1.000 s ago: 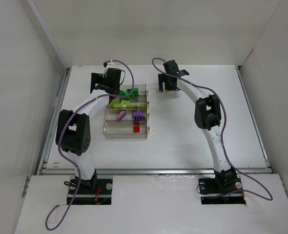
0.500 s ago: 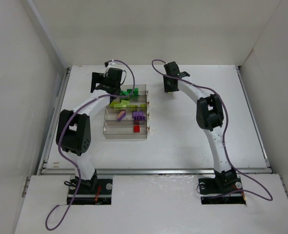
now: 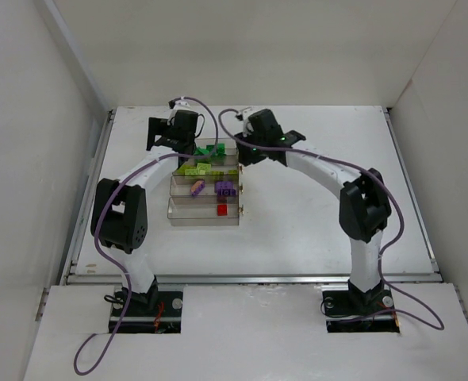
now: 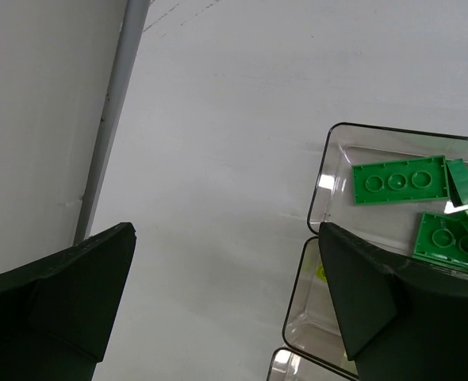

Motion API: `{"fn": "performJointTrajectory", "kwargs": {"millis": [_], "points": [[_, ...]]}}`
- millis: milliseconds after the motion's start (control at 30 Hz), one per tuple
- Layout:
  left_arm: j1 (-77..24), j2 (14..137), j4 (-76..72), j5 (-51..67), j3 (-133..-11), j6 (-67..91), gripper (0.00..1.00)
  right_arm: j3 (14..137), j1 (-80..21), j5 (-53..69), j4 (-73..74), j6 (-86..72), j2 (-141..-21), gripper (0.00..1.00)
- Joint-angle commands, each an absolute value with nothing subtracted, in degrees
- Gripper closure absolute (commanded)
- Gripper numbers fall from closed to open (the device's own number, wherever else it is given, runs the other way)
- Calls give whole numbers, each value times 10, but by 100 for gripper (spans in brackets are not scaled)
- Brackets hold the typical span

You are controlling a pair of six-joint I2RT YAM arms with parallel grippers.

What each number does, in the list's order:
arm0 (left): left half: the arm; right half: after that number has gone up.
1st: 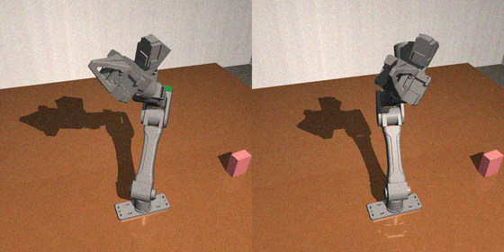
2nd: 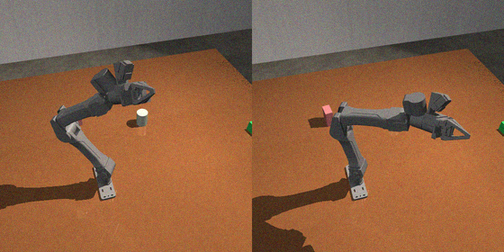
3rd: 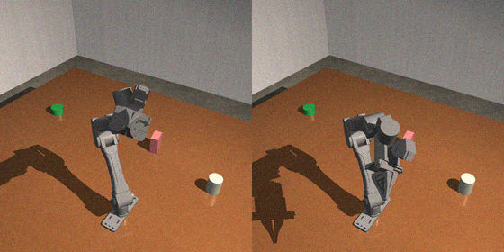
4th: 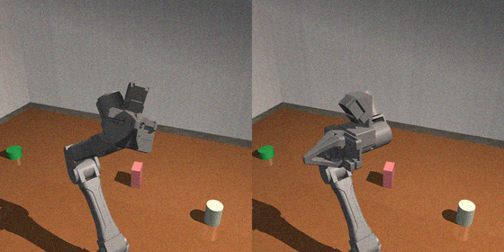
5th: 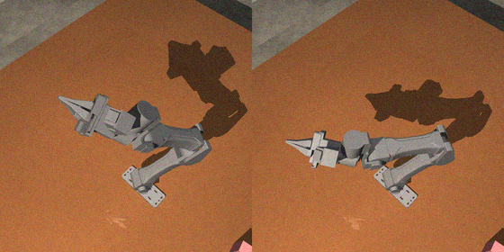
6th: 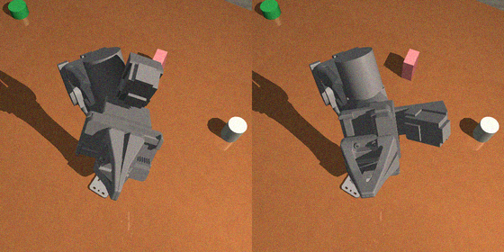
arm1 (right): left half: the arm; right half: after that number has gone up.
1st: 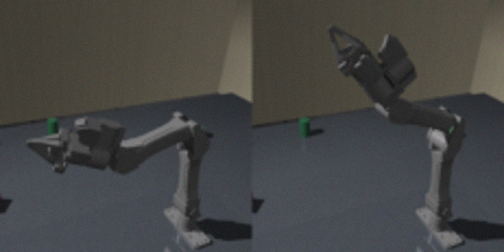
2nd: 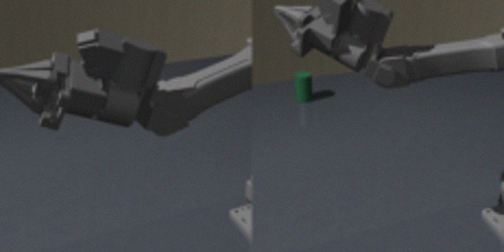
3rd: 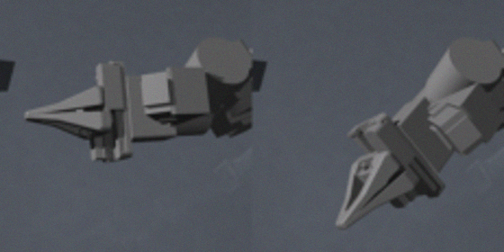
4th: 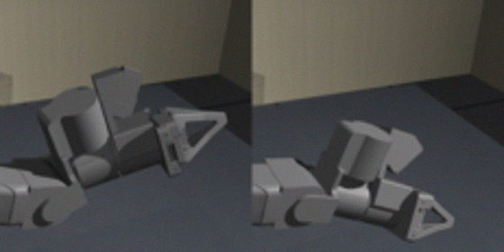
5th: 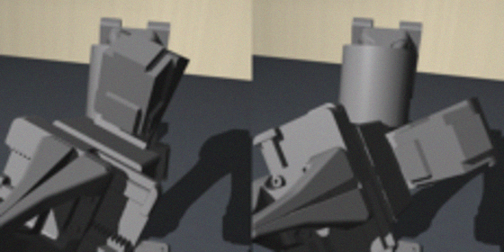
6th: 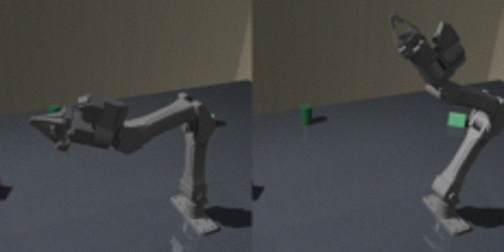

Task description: Sort the legos into containers by color

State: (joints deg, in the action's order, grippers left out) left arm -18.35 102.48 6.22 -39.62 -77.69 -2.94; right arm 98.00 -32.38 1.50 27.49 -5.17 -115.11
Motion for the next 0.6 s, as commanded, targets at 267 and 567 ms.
{"fn": "performJointTrajectory", "kwargs": {"millis": [267, 567], "points": [[-178, 1004, 42, -415, -768, -22, 0, 1091, -383, 91, 252, -53, -1250, 64], [-178, 1004, 42, -415, -768, -22, 0, 1129, -383, 103, 258, -58, -1260, 32]]}}
